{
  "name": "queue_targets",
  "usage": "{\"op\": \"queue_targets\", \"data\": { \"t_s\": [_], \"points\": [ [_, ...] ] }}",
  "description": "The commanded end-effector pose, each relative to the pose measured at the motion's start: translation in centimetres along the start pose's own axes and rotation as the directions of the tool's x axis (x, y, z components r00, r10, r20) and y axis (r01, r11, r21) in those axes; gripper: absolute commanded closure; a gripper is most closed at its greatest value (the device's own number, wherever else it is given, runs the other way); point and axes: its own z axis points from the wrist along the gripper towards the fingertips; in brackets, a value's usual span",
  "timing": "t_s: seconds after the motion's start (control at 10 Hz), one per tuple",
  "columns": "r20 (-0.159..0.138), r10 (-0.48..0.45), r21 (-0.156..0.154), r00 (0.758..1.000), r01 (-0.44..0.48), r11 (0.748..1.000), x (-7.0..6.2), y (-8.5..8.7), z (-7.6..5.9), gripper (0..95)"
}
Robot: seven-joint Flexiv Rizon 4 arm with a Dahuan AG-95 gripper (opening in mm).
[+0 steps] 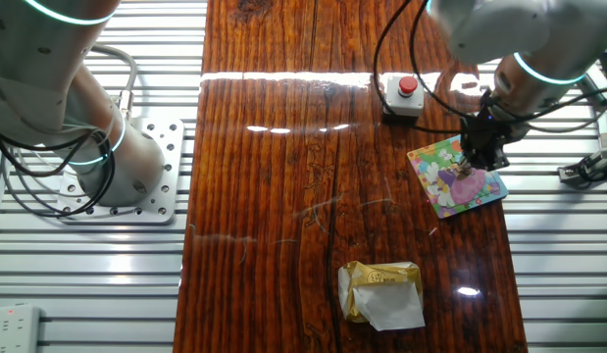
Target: Assemble one piece of a puzzle
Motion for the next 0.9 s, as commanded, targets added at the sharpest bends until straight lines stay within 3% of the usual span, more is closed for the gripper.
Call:
{"op": "queue_targets", "data": {
  "t_s": [0.1, 0.4, 0.7, 0.9],
  "points": [
    [-0.007, 0.003, 0.0, 1.0, -0.003, 1.0, 0.0, 0.0, -0.8, 95.0],
    [-0.023, 0.006, -0.007, 1.0, -0.006, 1.0, -0.5, -0.2, -2.0, 95.0],
    [-0.011, 0.035, 0.011, 0.999, -0.035, 0.999, -0.5, 0.0, -3.0, 95.0],
    [-0.009, 0.045, 0.019, 0.999, -0.045, 0.999, -0.3, 0.6, -4.7, 95.0]
  ]
}}
